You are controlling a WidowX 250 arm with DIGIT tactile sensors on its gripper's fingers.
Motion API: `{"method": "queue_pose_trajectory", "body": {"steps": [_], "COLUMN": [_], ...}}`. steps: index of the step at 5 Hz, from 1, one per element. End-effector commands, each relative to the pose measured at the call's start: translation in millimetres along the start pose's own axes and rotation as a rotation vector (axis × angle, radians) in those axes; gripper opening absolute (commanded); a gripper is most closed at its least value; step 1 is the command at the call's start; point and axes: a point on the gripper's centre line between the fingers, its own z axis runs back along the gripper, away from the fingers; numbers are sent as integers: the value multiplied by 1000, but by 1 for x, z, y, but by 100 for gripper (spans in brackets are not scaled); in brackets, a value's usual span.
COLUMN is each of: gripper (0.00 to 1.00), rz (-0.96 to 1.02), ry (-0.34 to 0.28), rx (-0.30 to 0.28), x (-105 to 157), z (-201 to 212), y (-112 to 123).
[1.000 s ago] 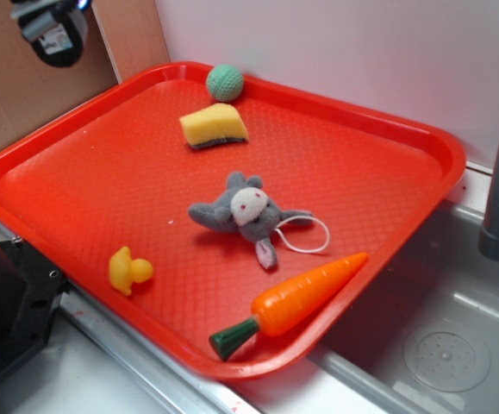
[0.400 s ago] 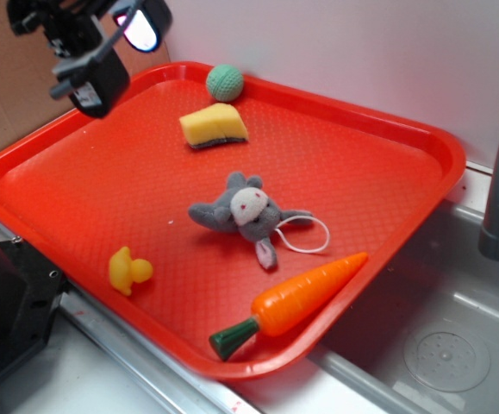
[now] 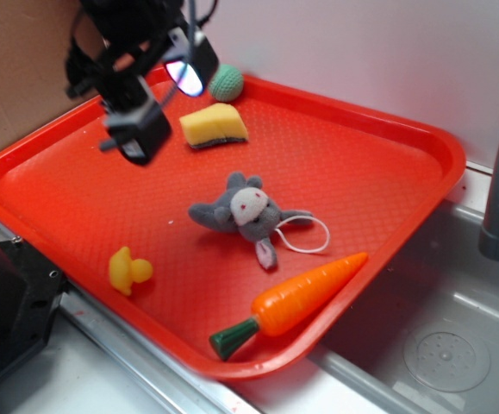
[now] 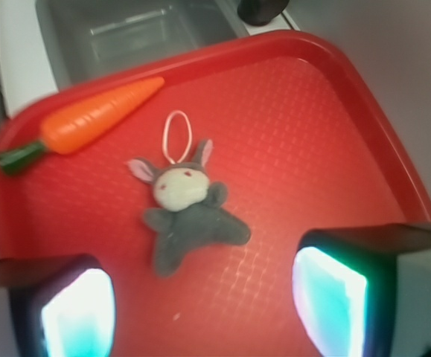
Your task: Grab the gray animal.
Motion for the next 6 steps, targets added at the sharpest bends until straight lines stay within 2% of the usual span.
{"method": "queue_pose_trajectory", "body": {"steps": [1,3,4,6], "gripper": [100,100,0,0], "rz": [-146,-192,-186,-114], "ry": [49,107,100,95], "rx": [-68,-58,-16,11], "x": [7,3,6,3], "z": [-51,-80,-81,-70], "y": [-3,-2,11,20]}}
